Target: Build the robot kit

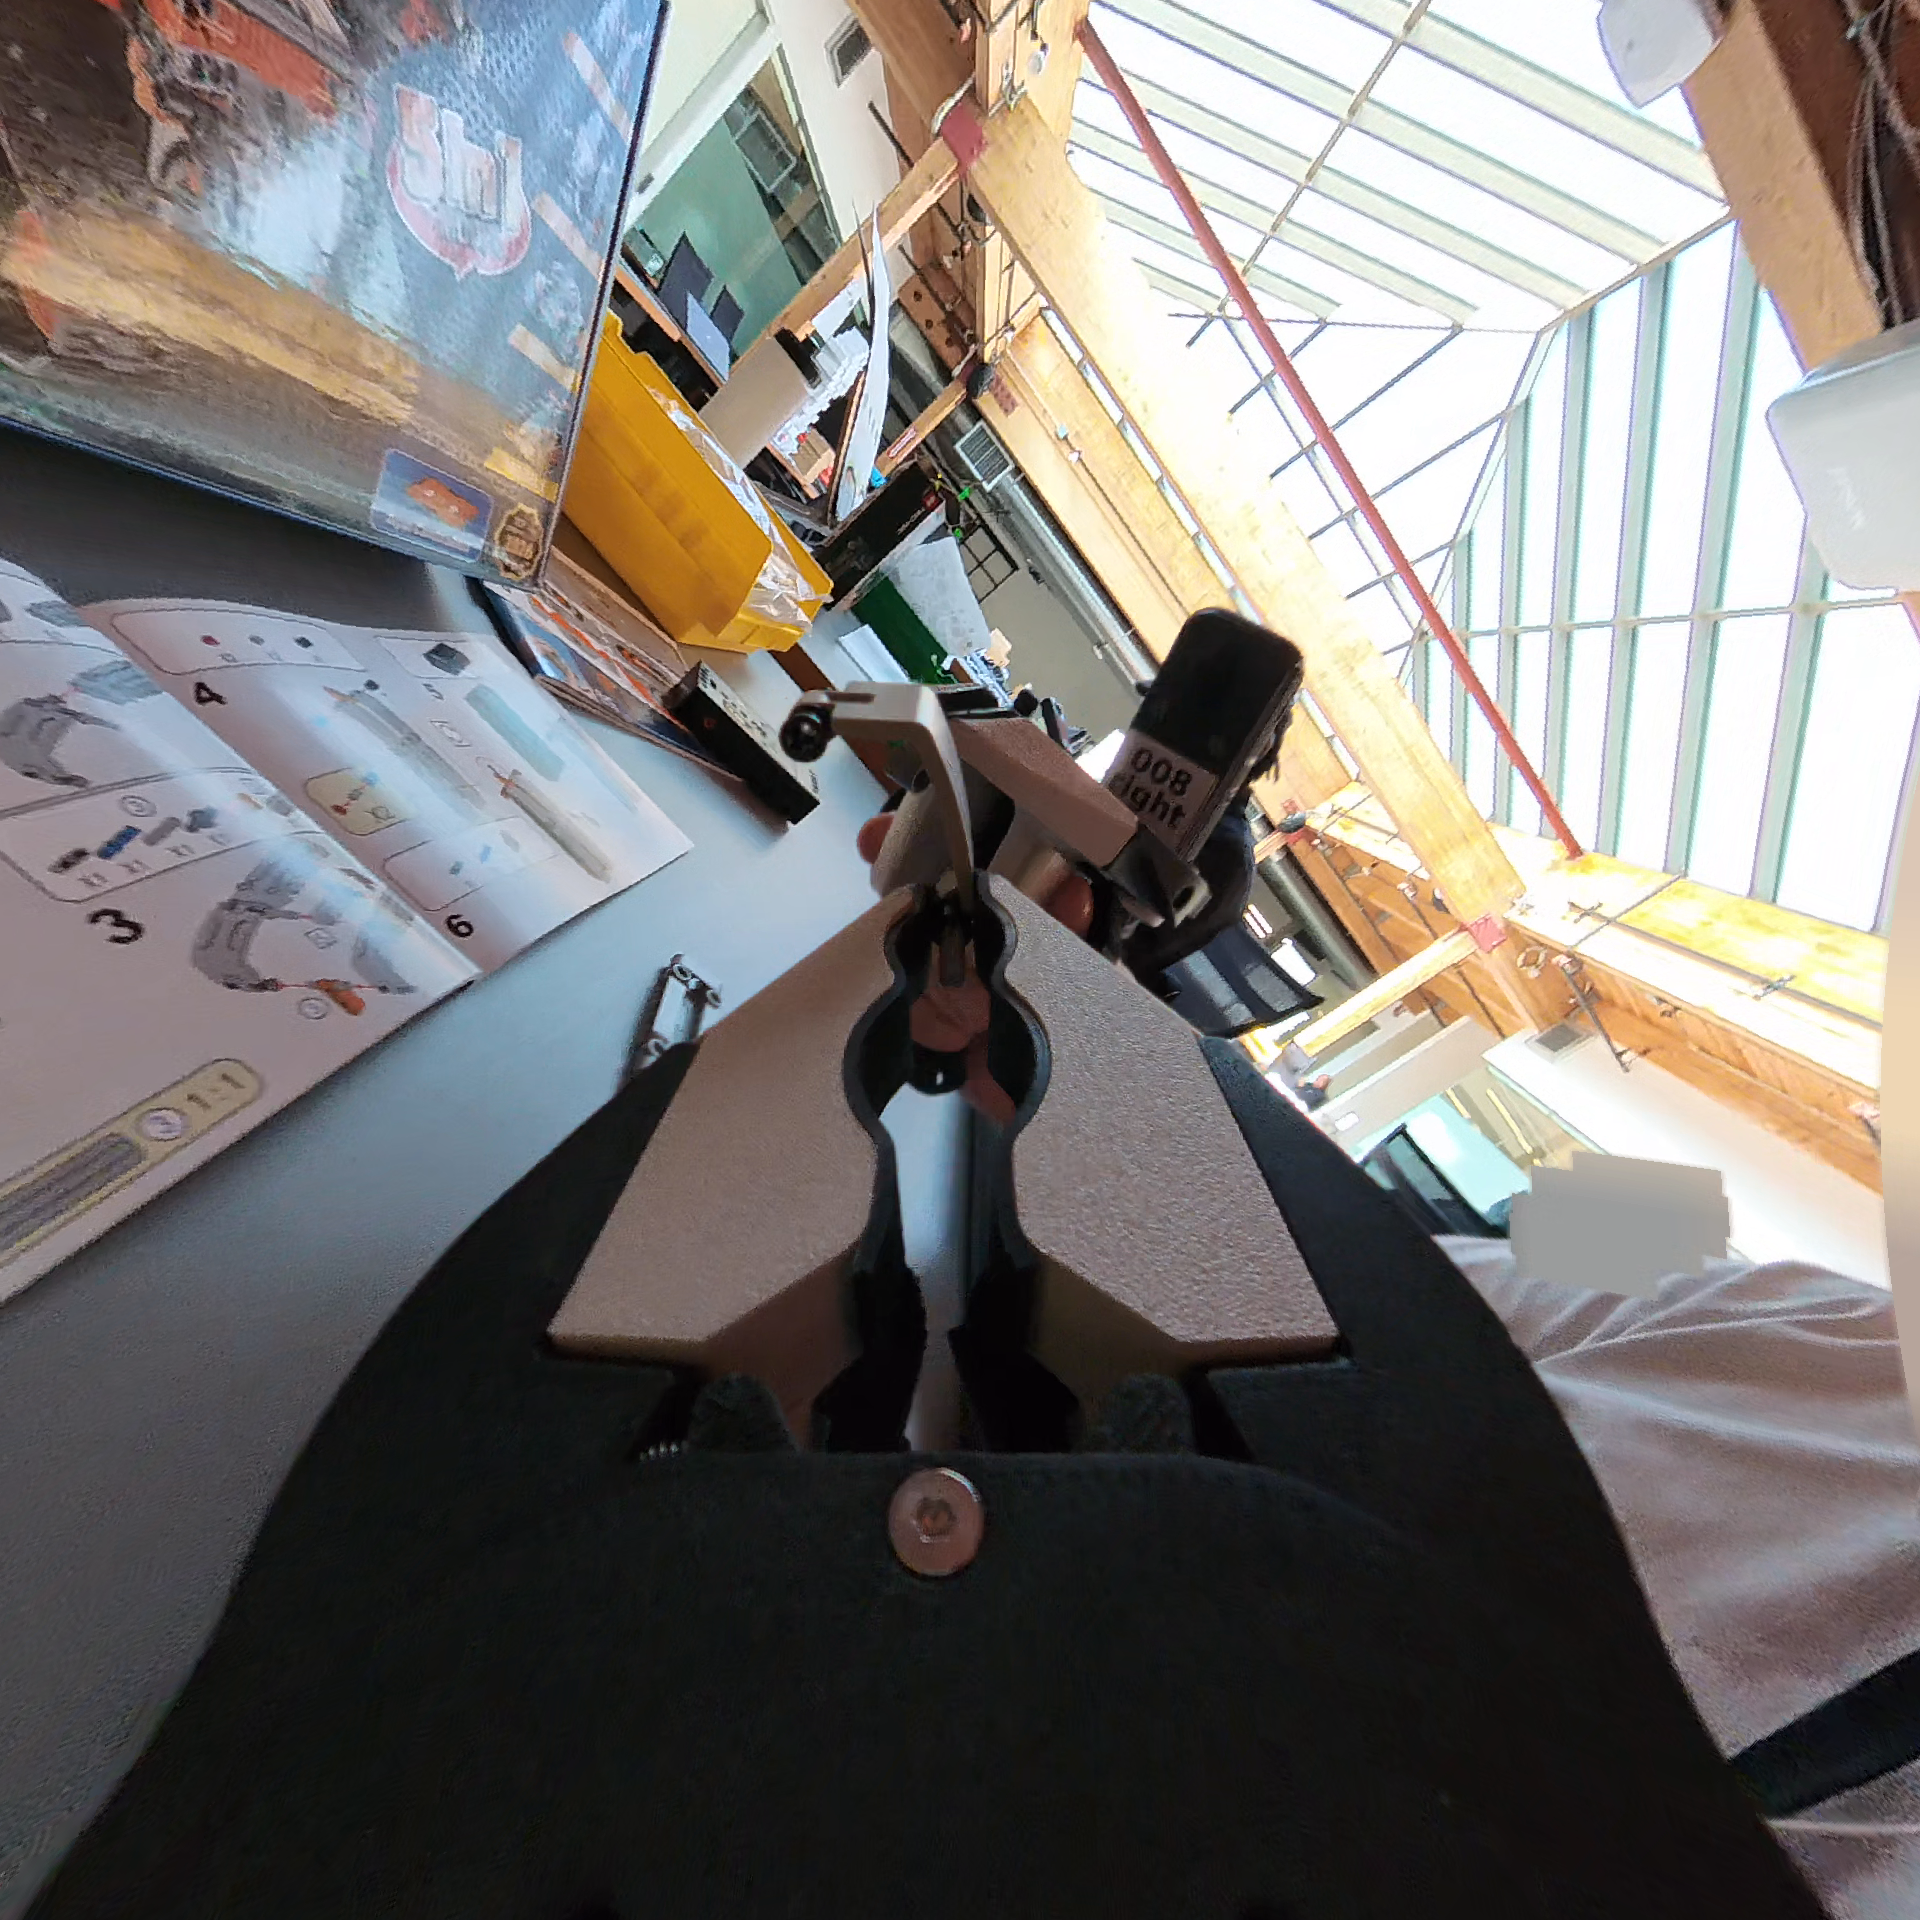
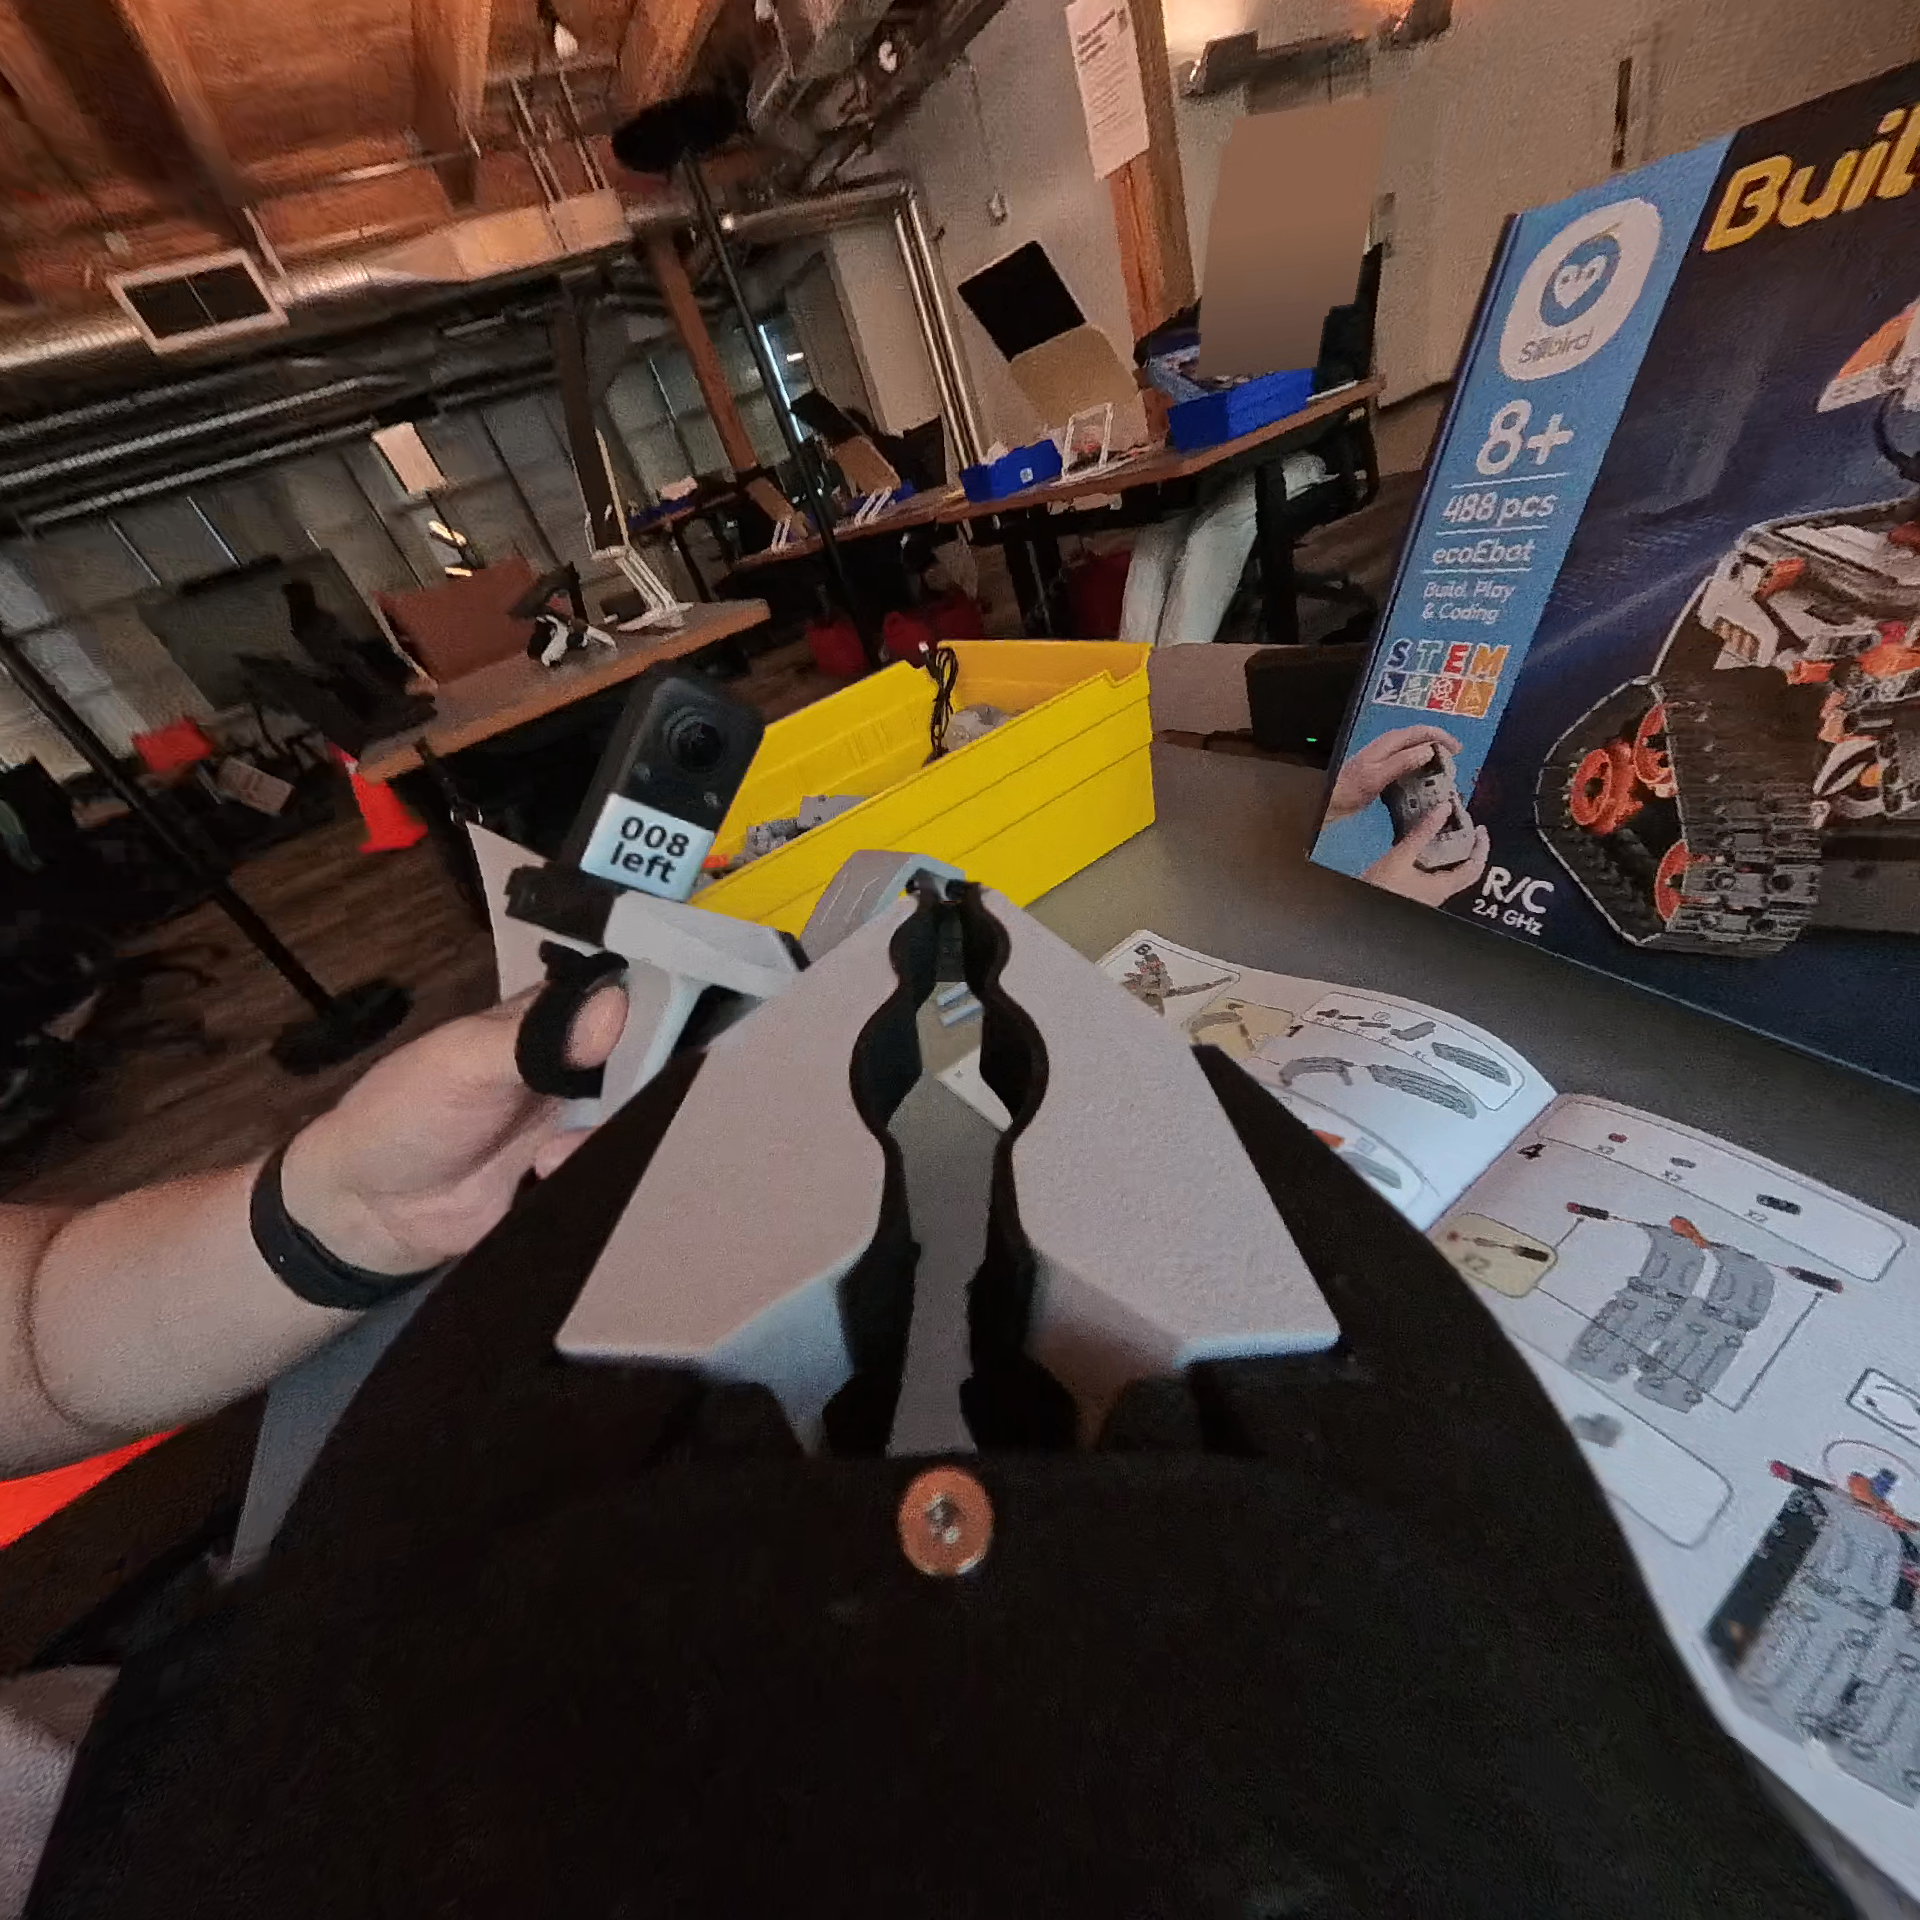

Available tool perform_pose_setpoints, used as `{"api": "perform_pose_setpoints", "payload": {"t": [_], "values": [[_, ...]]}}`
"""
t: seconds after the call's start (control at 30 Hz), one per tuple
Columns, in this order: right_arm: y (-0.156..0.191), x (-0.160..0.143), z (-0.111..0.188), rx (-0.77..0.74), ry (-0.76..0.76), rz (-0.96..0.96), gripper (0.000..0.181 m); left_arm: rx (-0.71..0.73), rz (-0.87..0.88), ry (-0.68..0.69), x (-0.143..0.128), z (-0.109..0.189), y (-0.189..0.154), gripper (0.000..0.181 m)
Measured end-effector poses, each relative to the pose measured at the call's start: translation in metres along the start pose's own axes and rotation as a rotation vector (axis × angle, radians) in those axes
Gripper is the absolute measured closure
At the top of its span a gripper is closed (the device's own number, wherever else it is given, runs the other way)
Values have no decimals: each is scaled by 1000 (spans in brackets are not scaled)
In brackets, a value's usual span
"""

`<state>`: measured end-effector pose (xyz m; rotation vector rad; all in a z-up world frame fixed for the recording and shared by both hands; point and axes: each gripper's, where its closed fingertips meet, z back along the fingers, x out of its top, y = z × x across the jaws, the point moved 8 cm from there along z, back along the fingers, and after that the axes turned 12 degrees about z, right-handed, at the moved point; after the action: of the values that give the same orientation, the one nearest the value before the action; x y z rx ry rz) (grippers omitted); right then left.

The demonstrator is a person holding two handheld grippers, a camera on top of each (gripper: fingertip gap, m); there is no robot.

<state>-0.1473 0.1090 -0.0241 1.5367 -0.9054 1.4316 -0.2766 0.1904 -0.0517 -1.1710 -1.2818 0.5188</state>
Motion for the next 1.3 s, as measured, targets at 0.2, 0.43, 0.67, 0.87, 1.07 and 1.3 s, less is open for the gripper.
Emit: {"api": "perform_pose_setpoints", "payload": {"t": [0.2,0.43,0.67,0.87,1.07,1.3], "values": [[0,4,7,-29,-141,-94,180,-28,68,-93,5,-13,-6,176],[4,9,14,-116,-192,46,179,-60,90,-167,9,-23,-10,177],[10,10,12,-137,-208,125,179,-89,116,-190,7,-33,-10,177],[14,10,9,-139,-239,137,181,-106,133,-214,9,-34,-10,177],[3,16,23,-185,-249,185,181,-84,114,-215,6,-25,-7,176],[-26,26,58,-296,-292,211,181,-75,94,-259,13,-4,-8,177]]}}
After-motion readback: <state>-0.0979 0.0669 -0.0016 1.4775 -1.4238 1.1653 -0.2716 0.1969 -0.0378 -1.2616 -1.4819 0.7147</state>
